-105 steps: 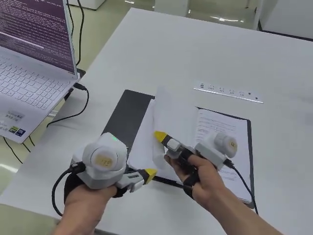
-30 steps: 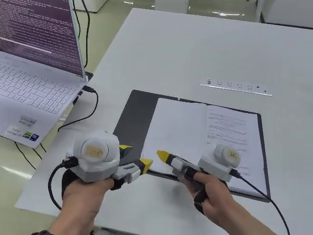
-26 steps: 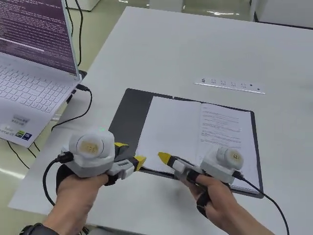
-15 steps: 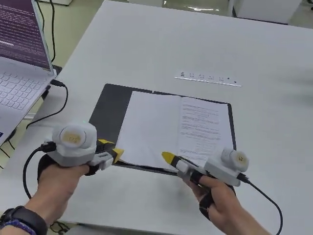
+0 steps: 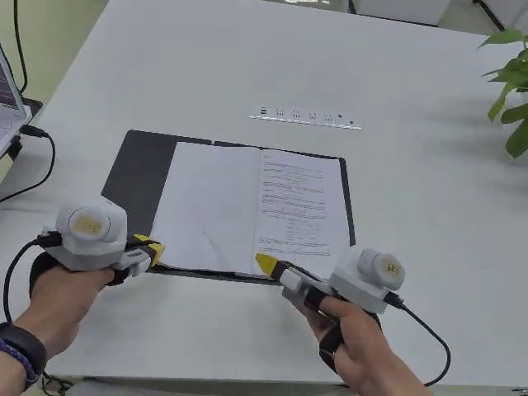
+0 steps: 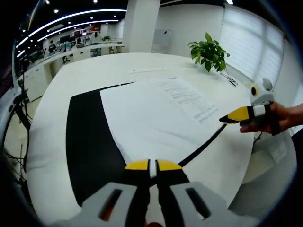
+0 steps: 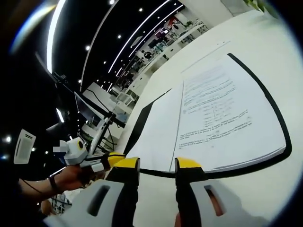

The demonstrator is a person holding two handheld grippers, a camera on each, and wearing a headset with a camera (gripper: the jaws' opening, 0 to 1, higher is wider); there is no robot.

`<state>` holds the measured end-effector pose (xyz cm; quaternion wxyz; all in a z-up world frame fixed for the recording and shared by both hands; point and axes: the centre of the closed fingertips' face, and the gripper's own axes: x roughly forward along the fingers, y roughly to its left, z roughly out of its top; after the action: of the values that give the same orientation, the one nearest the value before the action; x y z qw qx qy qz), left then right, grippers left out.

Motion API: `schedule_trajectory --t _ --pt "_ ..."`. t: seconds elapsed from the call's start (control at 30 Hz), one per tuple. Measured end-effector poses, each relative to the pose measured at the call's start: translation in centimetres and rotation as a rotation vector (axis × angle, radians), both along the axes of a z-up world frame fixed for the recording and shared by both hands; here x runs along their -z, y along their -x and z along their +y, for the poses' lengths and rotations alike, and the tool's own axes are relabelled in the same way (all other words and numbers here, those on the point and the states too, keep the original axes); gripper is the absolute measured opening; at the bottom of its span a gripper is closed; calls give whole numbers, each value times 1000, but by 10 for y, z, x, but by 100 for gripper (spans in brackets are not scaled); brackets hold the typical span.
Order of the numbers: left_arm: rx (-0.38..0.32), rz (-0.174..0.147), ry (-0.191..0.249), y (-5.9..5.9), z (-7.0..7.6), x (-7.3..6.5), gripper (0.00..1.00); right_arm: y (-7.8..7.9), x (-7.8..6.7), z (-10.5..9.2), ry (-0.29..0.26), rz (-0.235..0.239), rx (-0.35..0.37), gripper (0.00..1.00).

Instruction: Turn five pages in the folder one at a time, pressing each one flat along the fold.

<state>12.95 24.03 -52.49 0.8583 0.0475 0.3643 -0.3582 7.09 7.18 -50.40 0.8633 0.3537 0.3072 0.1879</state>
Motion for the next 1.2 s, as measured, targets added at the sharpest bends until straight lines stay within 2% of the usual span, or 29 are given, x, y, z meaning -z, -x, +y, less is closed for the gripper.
schedule_trajectory --t 0.17,0.23,0.3,0.37,0.4,0.43,0.47,0.57,0.7,0.9,1.07,1.2 --pt "-20 21 2 -2 -1 10 0 9 8 -8 -3 22 15 27" --pt "-32 37 -3 -4 1 20 0 12 10 -11 -8 27 23 26" --pt "-27 53 -54 0 5 29 0 13 11 -12 -13 30 27 26" --pt "-16 74 -86 6 7 38 0 13 11 -13 -13 34 29 25" --pt "-37 36 -71 0 8 34 0 13 12 -14 -13 34 32 25" --pt "-57 64 -56 2 8 34 0 13 11 -14 -15 34 34 25" --pt "-64 69 -50 2 8 34 0 12 11 -14 -16 33 35 25" --pt "-76 74 -42 2 9 35 0 11 11 -14 -17 31 31 24" --pt "-55 75 -70 3 8 35 0 5 12 -10 -15 22 21 20" --pt "-58 101 -69 8 6 30 0 -8 13 -2 -11 17 -10 18" --pt "-76 120 -50 9 5 27 0 -27 9 4 -8 2 -42 17" --pt "-68 107 -61 11 4 26 0 -45 9 -1 4 -13 -16 14"
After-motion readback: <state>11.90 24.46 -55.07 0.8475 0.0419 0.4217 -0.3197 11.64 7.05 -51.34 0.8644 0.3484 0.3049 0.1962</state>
